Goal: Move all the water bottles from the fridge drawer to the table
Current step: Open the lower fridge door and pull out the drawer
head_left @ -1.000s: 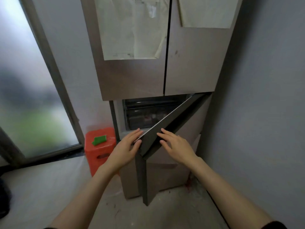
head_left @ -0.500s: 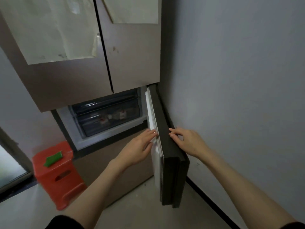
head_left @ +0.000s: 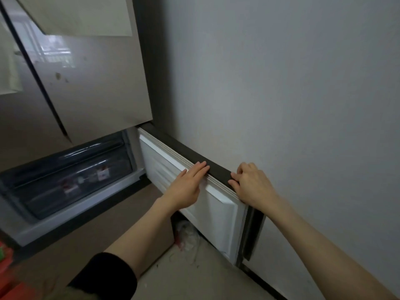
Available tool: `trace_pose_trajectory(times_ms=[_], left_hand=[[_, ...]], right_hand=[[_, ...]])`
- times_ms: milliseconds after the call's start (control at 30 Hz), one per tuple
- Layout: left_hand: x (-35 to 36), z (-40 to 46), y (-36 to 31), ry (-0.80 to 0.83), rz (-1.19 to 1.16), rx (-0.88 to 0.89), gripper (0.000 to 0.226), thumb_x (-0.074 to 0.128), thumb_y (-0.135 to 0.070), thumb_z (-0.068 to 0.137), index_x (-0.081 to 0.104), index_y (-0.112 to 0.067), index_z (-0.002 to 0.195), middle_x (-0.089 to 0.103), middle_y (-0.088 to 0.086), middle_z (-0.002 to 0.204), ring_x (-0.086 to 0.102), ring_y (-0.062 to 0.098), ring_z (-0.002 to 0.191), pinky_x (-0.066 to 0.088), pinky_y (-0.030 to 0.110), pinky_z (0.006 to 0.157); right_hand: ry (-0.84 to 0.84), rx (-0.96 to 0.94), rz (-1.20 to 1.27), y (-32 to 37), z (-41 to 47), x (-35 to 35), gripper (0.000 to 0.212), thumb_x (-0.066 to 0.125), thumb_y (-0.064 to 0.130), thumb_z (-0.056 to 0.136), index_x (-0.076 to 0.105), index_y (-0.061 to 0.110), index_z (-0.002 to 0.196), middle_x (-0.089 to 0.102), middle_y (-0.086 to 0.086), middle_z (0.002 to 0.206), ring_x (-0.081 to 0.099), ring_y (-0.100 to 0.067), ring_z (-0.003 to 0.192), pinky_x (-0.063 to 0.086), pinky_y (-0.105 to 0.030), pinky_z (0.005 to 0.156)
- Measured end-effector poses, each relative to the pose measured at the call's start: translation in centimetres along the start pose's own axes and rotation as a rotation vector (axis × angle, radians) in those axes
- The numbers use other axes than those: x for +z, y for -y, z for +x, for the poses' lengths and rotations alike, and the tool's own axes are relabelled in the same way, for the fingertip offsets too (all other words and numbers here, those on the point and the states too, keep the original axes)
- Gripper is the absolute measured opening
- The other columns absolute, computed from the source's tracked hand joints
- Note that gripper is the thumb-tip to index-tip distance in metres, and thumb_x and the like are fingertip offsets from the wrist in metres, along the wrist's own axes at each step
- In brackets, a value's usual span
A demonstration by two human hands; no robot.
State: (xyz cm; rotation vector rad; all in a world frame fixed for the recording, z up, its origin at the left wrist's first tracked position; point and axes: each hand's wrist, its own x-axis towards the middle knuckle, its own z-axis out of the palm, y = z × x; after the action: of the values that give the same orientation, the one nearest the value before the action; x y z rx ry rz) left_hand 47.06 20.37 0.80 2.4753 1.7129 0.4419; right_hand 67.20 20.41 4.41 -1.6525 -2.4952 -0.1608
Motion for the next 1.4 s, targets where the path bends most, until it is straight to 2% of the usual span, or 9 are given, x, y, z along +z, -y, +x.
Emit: trace_pose_trajectory(times_ms=[100, 167, 233, 333, 433, 567, 767, 1033, 1400], left_hand=[[0.4, 2.8, -0.7, 0.025, 0.066, -0.013, 0.067, 0.035, -0.005, 0.091, 0.008, -0.029, 0.148, 0.002, 0.003, 0.156, 0.009, 0.023, 0.144, 0.007, 0.045, 0.119], [0.9, 4.9, -1.3, 0.045, 0.091, -0.019, 0.069, 0.035, -0.004, 0.091, 0.005, -0.031, 0.148, 0.002, 0.005, 0.156, 0.005, 0.024, 0.145, 0.001, 0.047, 0.118], [1.3, 6.9, -1.8, 0.049, 0.101, -0.024, 0.068, 0.035, -0.005, 0.092, 0.006, -0.029, 0.148, 0.004, 0.005, 0.156, 0.001, 0.023, 0.145, -0.001, 0.046, 0.118], [1.9, 9.1, -2.1, 0.068, 0.080, -0.038, 0.069, 0.035, -0.004, 0.091, 0.005, -0.027, 0.148, 0.003, 0.004, 0.156, 0.005, 0.023, 0.145, 0.002, 0.045, 0.118], [2.4, 10.6, -2.4, 0.083, 0.080, -0.046, 0.071, 0.036, -0.003, 0.090, 0.003, -0.026, 0.148, 0.000, 0.002, 0.157, 0.013, 0.023, 0.144, 0.004, 0.046, 0.118], [2.8, 12.2, -2.6, 0.158, 0.132, -0.062, 0.065, 0.036, -0.018, 0.097, -0.003, -0.026, 0.148, -0.011, 0.002, 0.157, -0.009, 0.023, 0.145, 0.001, 0.047, 0.117], [3.4, 11.5, -1.7, 0.207, 0.102, -0.032, 0.064, 0.035, -0.041, 0.097, -0.001, -0.027, 0.148, -0.011, 0.000, 0.157, -0.013, 0.021, 0.144, -0.001, 0.044, 0.116], [2.5, 5.2, 2.4, 0.106, 0.107, -0.157, 0.062, 0.034, -0.040, 0.097, 0.001, -0.029, 0.148, -0.011, 0.000, 0.157, -0.013, 0.020, 0.144, -0.004, 0.044, 0.117], [-1.0, -9.2, 12.8, -0.073, 0.170, -0.596, 0.064, 0.035, -0.037, 0.097, -0.004, -0.027, 0.148, -0.012, 0.002, 0.157, -0.014, 0.020, 0.143, -0.001, 0.042, 0.118]], right_hand=[[-0.097, 0.070, 0.012, -2.4, 1.2, 1.2, 0.028, 0.046, 0.023, 0.095, 0.065, 0.008, 0.111, 0.060, -0.010, 0.110, 0.054, -0.030, 0.100, 0.042, -0.038, 0.081], [-0.178, 0.074, -0.045, -3.6, 1.9, 2.1, 0.009, 0.066, 0.012, 0.081, 0.070, 0.004, 0.084, 0.068, -0.012, 0.082, 0.061, -0.031, 0.072, 0.047, -0.038, 0.062], [-0.215, 0.086, -0.077, -4.8, 2.4, 2.9, 0.012, 0.076, 0.011, 0.069, 0.067, 0.006, 0.074, 0.067, -0.010, 0.069, 0.062, -0.028, 0.061, 0.049, -0.033, 0.053], [-0.214, 0.108, -0.062, -6.5, 3.1, 4.0, 0.030, 0.078, 0.010, 0.068, 0.069, -0.001, 0.095, 0.071, -0.016, 0.092, 0.068, -0.032, 0.084, 0.057, -0.041, 0.071], [-0.178, 0.165, -0.038, -7.9, 3.8, 4.1, 0.043, 0.073, 0.012, 0.073, 0.062, -0.003, 0.112, 0.064, -0.019, 0.107, 0.063, -0.036, 0.097, 0.051, -0.047, 0.083], [-0.053, 0.200, -0.082, -8.6, 4.5, 4.4, 0.059, 0.038, 0.033, 0.097, 0.018, 0.008, 0.147, 0.024, -0.011, 0.152, 0.020, -0.027, 0.141, 0.014, -0.045, 0.115], [0.085, 0.252, -0.126, -8.7, 4.3, 5.0, 0.068, 0.027, 0.048, 0.097, -0.005, 0.017, 0.149, -0.011, -0.010, 0.157, -0.011, -0.028, 0.144, -0.006, -0.051, 0.114], [0.021, 0.085, -0.025, -3.7, 5.0, 6.1, 0.065, 0.023, 0.050, 0.097, -0.004, 0.021, 0.149, -0.010, -0.006, 0.158, -0.011, -0.027, 0.145, -0.008, -0.050, 0.113], [0.061, -0.390, 0.060, 14.2, 10.5, 7.9, 0.068, 0.031, 0.051, 0.095, -0.001, 0.024, 0.149, -0.005, -0.007, 0.158, -0.007, -0.026, 0.145, -0.005, -0.051, 0.114]])
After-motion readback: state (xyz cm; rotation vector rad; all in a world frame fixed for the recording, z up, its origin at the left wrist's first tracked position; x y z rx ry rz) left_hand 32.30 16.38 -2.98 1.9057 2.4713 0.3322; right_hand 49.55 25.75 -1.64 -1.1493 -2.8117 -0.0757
